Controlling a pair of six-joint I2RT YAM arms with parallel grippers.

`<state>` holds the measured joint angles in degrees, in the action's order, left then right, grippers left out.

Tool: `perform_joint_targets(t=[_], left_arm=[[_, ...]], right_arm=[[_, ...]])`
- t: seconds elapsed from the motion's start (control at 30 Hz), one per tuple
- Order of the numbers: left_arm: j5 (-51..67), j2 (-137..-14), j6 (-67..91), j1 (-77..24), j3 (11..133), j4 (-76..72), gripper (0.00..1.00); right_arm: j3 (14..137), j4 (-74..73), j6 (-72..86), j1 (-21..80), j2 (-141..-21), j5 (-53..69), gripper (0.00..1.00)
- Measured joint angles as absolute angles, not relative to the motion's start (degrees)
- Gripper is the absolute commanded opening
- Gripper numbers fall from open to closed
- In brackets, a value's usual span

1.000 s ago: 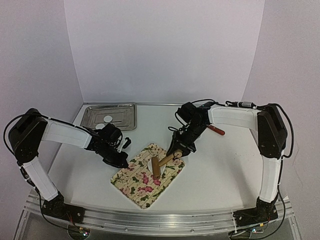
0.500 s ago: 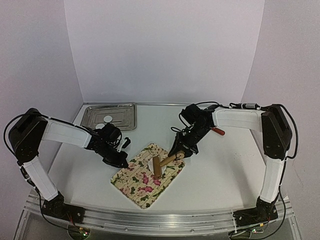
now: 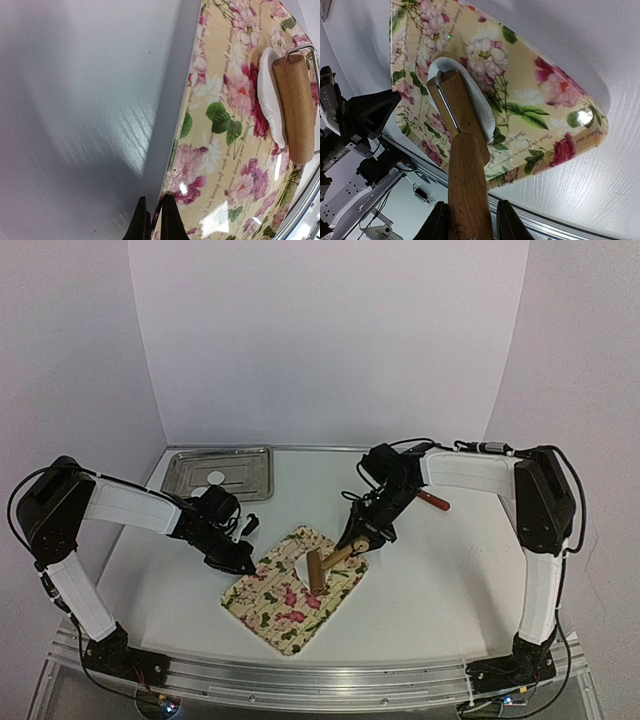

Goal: Roll out the dumpling wrappers from the dough

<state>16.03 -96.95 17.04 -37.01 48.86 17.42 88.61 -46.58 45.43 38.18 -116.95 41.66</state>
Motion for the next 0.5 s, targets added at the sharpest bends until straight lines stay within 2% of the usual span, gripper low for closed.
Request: perform_joint_targets(t=[0.27, 0.5], left_arm=[[16.58, -97.1, 17.08, -36.69, 48.86, 17.39, 0.0], [16.74, -97.28, 17.98, -36.77, 48.86, 16.45, 0.0]], right_arm=[[95.13, -44.52, 45.06, 42.0, -121.85, 42.5, 0.0], [90.95, -40.53, 45.45, 41.08, -119.94, 43.18, 0.0]])
